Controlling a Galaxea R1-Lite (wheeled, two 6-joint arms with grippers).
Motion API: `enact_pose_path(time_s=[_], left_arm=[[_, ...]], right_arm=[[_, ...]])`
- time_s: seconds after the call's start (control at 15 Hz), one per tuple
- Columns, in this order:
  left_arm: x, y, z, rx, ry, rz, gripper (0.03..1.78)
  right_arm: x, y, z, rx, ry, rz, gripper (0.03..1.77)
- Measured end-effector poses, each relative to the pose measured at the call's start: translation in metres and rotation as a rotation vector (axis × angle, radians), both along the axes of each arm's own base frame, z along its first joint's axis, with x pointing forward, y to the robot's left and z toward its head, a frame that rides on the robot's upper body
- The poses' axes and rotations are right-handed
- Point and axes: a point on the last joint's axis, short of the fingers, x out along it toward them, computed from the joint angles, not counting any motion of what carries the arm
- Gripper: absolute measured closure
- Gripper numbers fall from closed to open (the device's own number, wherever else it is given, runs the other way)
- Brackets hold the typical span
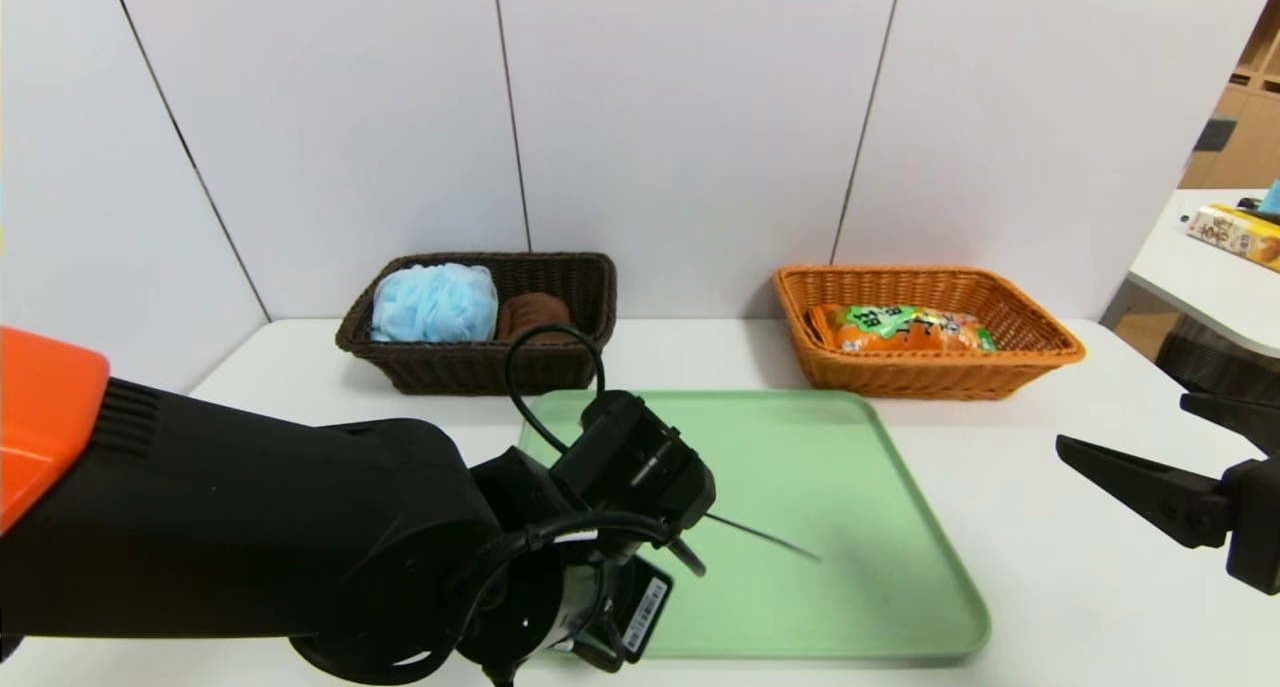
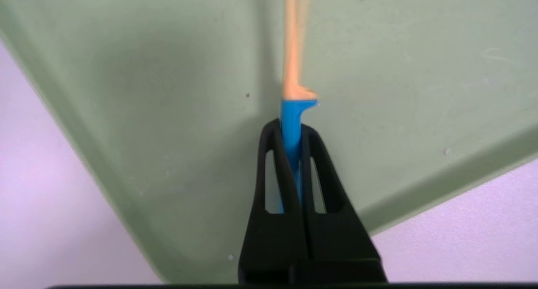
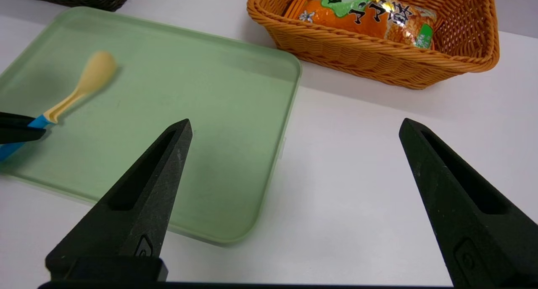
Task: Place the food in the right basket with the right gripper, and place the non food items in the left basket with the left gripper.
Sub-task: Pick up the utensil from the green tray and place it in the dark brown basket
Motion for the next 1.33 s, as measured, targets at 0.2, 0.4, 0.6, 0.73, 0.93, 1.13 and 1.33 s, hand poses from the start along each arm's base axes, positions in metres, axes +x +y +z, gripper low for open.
enact_pose_path(time_s=[0.2, 0.4, 0.6, 0.73, 0.93, 1.13, 1.33], left_arm=[[0.002, -0.003, 0.008, -0.05, -0.049, -0.004, 1.76], [-0.002, -0.003, 0.011, -0.059, -0.058, -0.012, 1.76], [-0.011, -0.003, 0.024, -0.064, -0.106, -0.044, 1.76], [-0.019, 0.0, 0.039, -0.041, -0.186, -0.082, 1.76], [-0.031, 0.011, 0.073, -0.026, -0.33, -0.179, 1.76], [-0.036, 0.031, 0.117, -0.015, -0.484, -0.246, 1.76], [-0.024, 0.062, 0.152, 0.046, -0.622, -0.254, 1.76]], right_arm=[[0.0, 0.0, 0.0, 0.0, 0.002, 0.001, 0.1], [0.0, 0.0, -0.001, 0.001, 0.004, 0.004, 0.1], [0.0, 0.0, -0.001, 0.003, 0.003, 0.005, 0.1], [0.0, 0.0, -0.001, 0.001, 0.004, 0.006, 0.1], [0.0, 0.0, -0.001, 0.001, 0.004, 0.009, 0.1], [0.0, 0.0, -0.001, 0.001, 0.004, 0.008, 0.1], [0.0, 0.0, -0.001, 0.001, 0.004, 0.008, 0.1]])
